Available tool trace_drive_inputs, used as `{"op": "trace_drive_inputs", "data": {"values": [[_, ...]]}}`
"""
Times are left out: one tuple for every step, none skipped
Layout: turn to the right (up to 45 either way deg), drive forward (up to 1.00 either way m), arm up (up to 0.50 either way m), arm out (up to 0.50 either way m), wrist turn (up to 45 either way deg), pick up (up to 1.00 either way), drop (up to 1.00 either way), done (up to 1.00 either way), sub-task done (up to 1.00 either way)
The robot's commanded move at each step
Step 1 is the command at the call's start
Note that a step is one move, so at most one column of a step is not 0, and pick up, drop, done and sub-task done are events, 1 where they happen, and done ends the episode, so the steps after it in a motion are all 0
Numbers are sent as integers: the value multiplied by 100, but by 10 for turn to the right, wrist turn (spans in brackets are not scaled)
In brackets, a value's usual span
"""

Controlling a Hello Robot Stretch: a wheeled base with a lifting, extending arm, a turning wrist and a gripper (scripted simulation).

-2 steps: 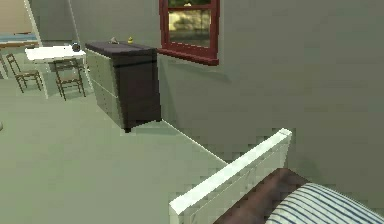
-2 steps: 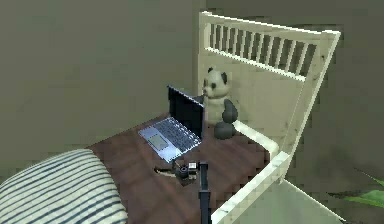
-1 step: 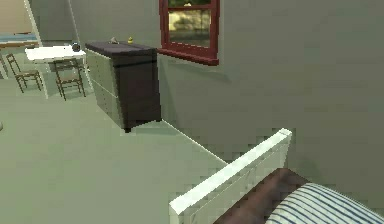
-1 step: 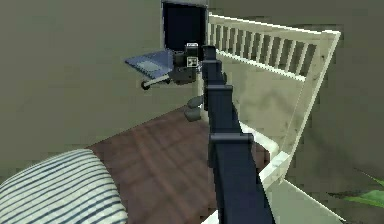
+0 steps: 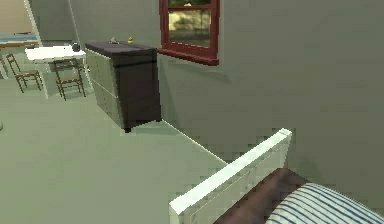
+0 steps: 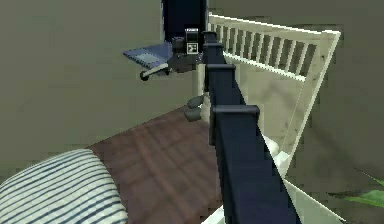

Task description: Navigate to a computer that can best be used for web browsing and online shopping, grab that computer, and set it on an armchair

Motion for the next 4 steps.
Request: {"op": "trace_drive_inputs", "data": {"values": [[0, 0, 0, 0, -450, 0, 0, 0, 0], [0, 0, 0, 0, -450, 0, 0, 0, 0], [0, 0, 0, 0, -60, 0, 0, 0, 0], [0, 0, 0, -48, 0, 0, 0, 0, 0]]}}
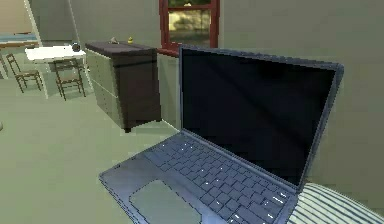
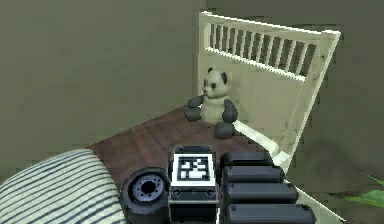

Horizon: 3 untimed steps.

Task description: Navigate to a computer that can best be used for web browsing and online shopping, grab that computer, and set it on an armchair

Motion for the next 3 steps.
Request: {"op": "trace_drive_inputs", "data": {"values": [[-420, 0, 0, 0, 0, 0, 0, 0, 0], [0, 100, 0, 0, 0, 0, 0, 0, 0], [0, 100, 0, 0, 0, 0, 0, 0, 0]]}}
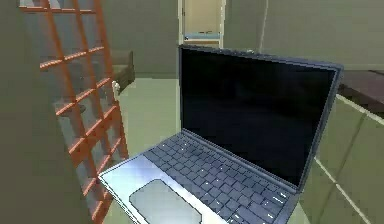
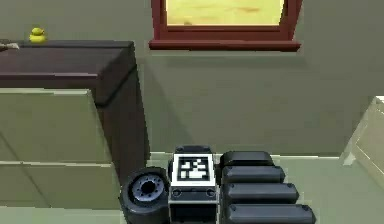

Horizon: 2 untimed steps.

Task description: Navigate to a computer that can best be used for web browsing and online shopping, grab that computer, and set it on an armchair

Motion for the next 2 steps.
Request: {"op": "trace_drive_inputs", "data": {"values": [[0, 100, 0, 0, 0, 0, 0, 0, 0], [0, 90, 0, 0, 0, 0, 0, 0, 0]]}}
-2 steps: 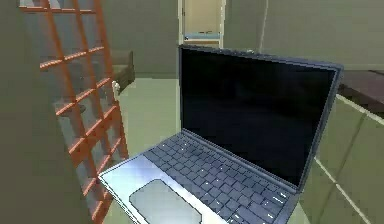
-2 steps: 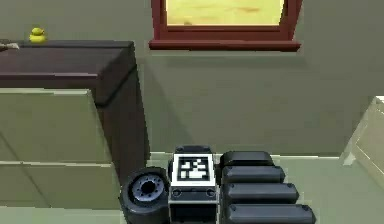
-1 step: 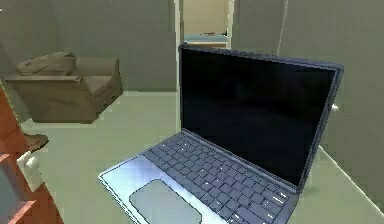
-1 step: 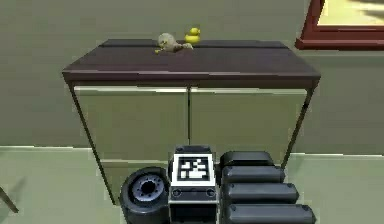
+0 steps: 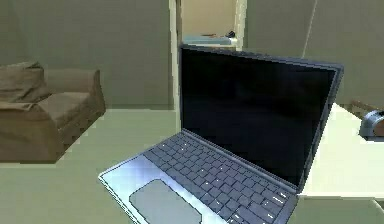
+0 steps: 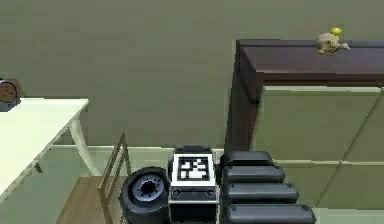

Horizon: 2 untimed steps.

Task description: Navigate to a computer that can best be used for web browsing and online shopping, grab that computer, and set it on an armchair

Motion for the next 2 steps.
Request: {"op": "trace_drive_inputs", "data": {"values": [[-240, 0, 0, 0, 0, 0, 0, 0, 0], [0, 100, 0, 0, 0, 0, 0, 0, 0]]}}
